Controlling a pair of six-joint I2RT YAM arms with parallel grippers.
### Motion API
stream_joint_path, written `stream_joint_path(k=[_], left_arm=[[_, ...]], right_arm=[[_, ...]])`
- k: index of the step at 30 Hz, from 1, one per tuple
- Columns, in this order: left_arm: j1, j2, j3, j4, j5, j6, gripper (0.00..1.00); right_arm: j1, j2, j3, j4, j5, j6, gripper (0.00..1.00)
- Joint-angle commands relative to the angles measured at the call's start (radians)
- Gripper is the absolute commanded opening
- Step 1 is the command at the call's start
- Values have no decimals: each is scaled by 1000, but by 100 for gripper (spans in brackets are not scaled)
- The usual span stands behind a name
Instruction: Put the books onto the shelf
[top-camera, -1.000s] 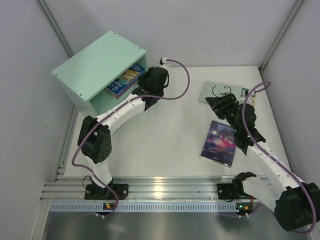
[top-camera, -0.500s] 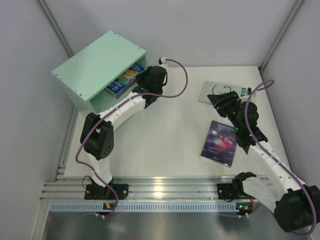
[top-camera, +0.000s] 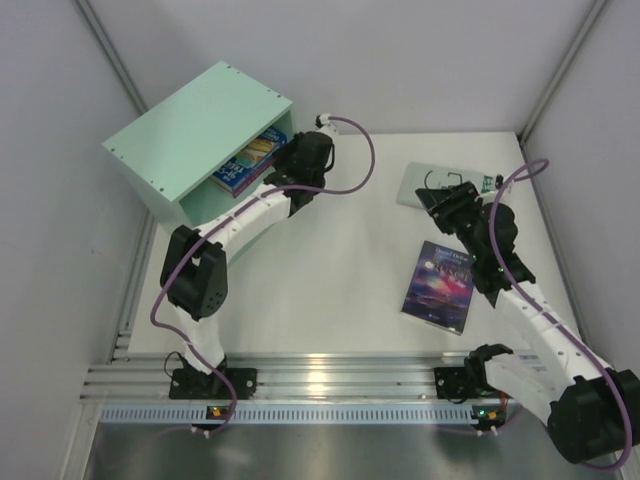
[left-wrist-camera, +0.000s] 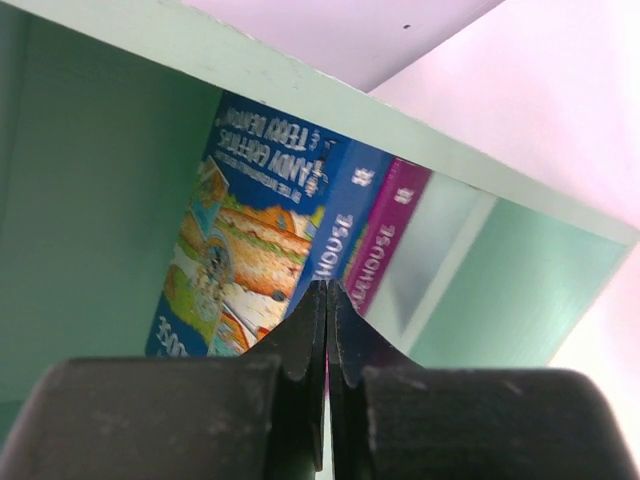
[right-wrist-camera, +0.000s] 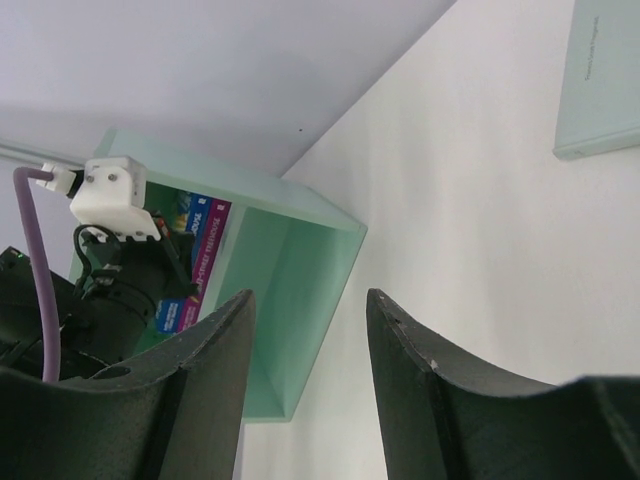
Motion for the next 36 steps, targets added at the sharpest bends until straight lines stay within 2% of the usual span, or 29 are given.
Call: stream_joint_path(k=[1, 4, 7, 11, 14, 21, 36], left_arm=[[-37, -73, 42, -52, -1, -90, 0], [-44, -124, 45, -193, 18, -211, 0], [-44, -165, 18, -310, -34, -301, 0], [-36, -182, -33, -385, -118, -341, 0], [-18, -199, -66, -409, -107, -368, 0], [4, -214, -123, -234, -49, -267, 0], [44, -69, 2, -174, 21, -221, 0]], right_arm=[[-16, 10, 42, 38, -3, -13, 49], [-18, 8, 40, 39, -12, -15, 48], [-19, -4, 30, 39, -15, -15, 48], [-22, -33, 2, 42, -18, -9, 48], [-24, -53, -9, 42, -26, -5, 48], [-25, -78, -29, 44, -34, 4, 49], [-59, -102, 2, -7, -37, -22, 48]])
